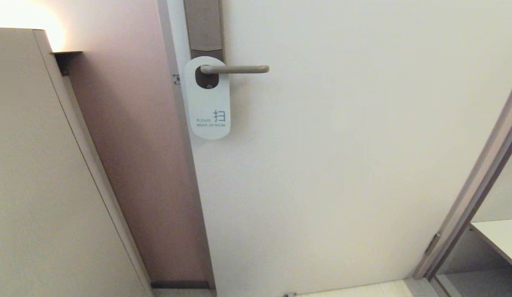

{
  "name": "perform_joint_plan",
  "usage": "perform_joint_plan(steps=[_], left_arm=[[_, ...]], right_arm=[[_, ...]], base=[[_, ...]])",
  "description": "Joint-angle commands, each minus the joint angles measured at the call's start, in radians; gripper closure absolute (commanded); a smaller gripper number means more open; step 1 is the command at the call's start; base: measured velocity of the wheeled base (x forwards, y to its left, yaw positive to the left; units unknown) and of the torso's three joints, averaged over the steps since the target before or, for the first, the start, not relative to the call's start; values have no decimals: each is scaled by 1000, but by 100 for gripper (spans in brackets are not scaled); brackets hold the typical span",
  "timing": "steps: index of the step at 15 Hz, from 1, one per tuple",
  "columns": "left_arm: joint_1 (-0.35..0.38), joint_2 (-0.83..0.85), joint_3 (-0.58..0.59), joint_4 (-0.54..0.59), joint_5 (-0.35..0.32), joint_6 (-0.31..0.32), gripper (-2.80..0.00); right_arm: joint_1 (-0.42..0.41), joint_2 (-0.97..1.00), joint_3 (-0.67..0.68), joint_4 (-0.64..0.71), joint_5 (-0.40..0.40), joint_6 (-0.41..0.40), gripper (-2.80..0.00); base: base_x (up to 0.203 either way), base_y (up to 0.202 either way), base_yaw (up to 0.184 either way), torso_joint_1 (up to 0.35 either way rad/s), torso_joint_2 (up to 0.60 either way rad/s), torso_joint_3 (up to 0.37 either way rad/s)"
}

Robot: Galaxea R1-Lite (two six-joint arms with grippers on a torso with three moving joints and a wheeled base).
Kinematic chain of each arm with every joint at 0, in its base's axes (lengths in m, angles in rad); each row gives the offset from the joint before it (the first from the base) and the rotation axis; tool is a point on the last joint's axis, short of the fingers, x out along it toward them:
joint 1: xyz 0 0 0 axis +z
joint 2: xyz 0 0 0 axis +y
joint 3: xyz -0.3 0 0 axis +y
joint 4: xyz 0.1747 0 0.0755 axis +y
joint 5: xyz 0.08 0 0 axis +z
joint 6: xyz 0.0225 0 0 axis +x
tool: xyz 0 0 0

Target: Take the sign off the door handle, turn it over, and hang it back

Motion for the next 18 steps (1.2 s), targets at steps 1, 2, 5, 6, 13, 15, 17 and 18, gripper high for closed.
perform_joint_plan(steps=[1,2,5,6,13,15,17,18], left_arm=[[0,-2,0,0,0,1,0],[0,-2,0,0,0,1,0],[0,-2,0,0,0,1,0],[0,-2,0,0,0,1,0],[0,-2,0,0,0,1,0],[0,-2,0,1,0,1,0],[0,-2,0,0,0,1,0],[0,-2,0,1,0,1,0]], right_arm=[[0,0,0,0,0,0,0],[0,0,0,0,0,0,0],[0,0,0,0,0,0,0],[0,0,0,0,0,0,0],[0,0,0,0,0,-1,0],[0,0,0,0,0,0,0],[0,0,0,0,0,0,0],[0,0,0,0,0,0,0]], base=[[0,0,0,0,0,0],[0,0,0,0,0,0],[0,0,0,0,0,0],[0,0,0,0,0,0],[0,0,0,0,0,0],[0,0,0,0,0,0],[0,0,0,0,0,0],[0,0,0,0,0,0]])
